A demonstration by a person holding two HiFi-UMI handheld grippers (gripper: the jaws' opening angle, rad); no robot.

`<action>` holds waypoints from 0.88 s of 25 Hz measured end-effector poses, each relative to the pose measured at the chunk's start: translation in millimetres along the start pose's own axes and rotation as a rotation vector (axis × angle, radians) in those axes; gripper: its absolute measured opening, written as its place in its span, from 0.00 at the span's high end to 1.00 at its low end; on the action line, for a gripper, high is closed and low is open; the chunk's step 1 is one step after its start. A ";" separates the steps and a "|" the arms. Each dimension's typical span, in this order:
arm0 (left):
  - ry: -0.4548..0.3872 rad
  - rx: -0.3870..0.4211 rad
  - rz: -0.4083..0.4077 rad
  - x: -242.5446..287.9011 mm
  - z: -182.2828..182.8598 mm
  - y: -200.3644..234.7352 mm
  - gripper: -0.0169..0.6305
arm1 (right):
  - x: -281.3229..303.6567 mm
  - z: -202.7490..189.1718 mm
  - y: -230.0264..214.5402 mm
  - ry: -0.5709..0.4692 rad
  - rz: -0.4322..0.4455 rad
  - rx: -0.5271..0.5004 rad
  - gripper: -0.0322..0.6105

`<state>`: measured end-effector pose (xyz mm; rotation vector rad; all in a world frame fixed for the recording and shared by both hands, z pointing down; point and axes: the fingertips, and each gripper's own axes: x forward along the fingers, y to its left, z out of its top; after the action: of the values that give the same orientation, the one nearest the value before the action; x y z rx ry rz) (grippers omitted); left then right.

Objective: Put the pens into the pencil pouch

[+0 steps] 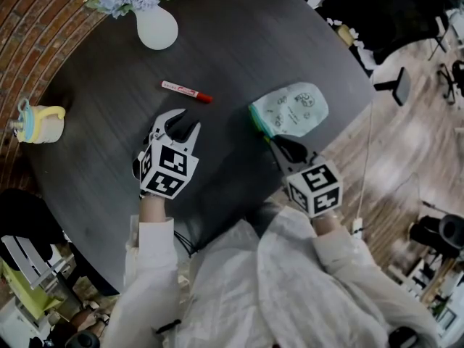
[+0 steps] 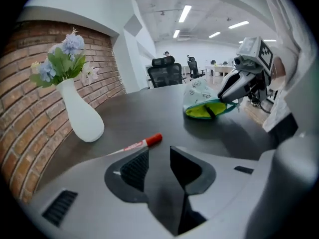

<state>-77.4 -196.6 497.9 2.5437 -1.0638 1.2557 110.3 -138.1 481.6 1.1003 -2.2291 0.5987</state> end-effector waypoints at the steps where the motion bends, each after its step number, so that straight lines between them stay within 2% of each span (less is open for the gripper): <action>1: 0.019 0.033 0.013 1.5 -0.9 6.0 0.79 | 0.4 -0.1 -0.8 0.002 0.003 0.000 0.89; 4: 0.078 0.130 0.046 6.3 -4.8 23.8 0.78 | 1.2 -0.2 -2.2 0.007 0.010 0.000 0.89; 9: 0.138 0.210 0.071 14.3 -10.8 51.9 0.77 | 3.0 -1.5 -3.6 0.012 0.023 0.012 0.89; 12: 0.191 0.292 0.082 18.8 -15.7 63.0 0.76 | 4.2 -2.3 -3.2 0.020 0.033 0.014 0.90; 19: 0.275 0.457 0.088 29.4 -14.5 84.7 0.75 | 2.6 -2.5 -2.5 0.022 0.054 0.016 0.89; 22: 0.310 0.523 0.064 35.2 -11.4 91.9 0.75 | 3.2 -3.4 -2.7 0.029 0.055 0.017 0.89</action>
<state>-128.5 -280.0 513.1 2.5241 -0.8380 2.0964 111.9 -139.2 486.6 1.0352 -2.2397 0.6531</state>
